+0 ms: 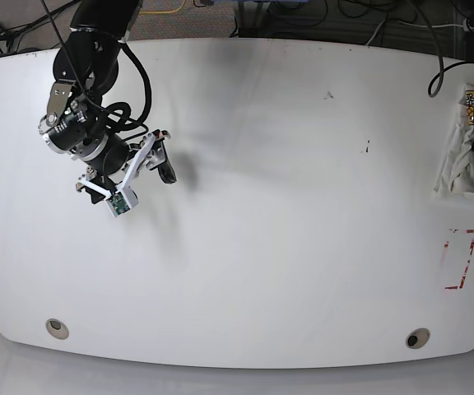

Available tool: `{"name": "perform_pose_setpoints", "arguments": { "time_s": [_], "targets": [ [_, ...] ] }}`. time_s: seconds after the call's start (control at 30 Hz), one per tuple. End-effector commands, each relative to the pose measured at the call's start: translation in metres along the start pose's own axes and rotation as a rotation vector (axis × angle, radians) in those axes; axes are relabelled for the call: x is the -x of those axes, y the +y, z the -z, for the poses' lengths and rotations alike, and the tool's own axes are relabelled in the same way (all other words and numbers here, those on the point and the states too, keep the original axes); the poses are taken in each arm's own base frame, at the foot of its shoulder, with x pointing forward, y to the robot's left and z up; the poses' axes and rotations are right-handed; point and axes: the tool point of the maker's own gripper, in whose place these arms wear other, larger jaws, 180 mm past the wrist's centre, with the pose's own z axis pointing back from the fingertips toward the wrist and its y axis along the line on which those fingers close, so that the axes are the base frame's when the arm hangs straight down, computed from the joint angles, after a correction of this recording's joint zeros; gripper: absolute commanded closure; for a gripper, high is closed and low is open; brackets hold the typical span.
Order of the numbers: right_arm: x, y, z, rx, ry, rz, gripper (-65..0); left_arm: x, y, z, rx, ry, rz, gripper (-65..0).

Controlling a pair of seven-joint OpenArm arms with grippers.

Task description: Fold the T-shirt properly

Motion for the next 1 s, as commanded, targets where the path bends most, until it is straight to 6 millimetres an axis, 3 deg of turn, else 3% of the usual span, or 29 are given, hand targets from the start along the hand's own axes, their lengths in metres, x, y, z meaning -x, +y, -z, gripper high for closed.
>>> {"name": "perform_pose_setpoints", "arguments": {
  "time_s": [0.0, 0.13, 0.27, 0.47, 0.63, 0.77, 0.97],
  "targets": [
    [-0.019, 0.005, -0.002, -0.014, -0.058, -0.035, -46.8, 0.010, 0.021, -0.013, -0.037, 0.062, 0.020, -33.1],
    [-0.020, 0.017, 0.003, -0.045, -0.050, -0.062, -46.8, -0.006, 0.037, -0.024, -0.086, 0.027, 0.017, -33.1],
    [-0.020, 0.018, 0.004, -0.047, -0.049, -0.065, -46.8, -0.040, 0.055, -0.047, -0.165, -0.007, 0.069, -33.1],
    [-0.022, 0.016, 0.003, -0.041, -0.056, -0.069, -46.8, -0.084, 0.050, -0.068, -0.220, -0.042, 0.185, -33.1],
    [-0.035, 0.019, 0.002, -0.051, -0.145, -0.068, -46.8, -0.121, 0.020, -0.069, -0.207, -0.162, 0.207, -32.8],
    [-0.028, 0.020, -0.001, -0.029, -0.189, -0.060, -46.8, -0.154, -0.010, -0.073, -0.196, -0.277, 0.211, -32.6],
    [-0.015, 0.013, 0.002, 0.053, -0.231, -0.106, -46.8, -0.174, -0.044, -0.072, -0.181, -0.373, 0.154, -33.1]
  ]
}}
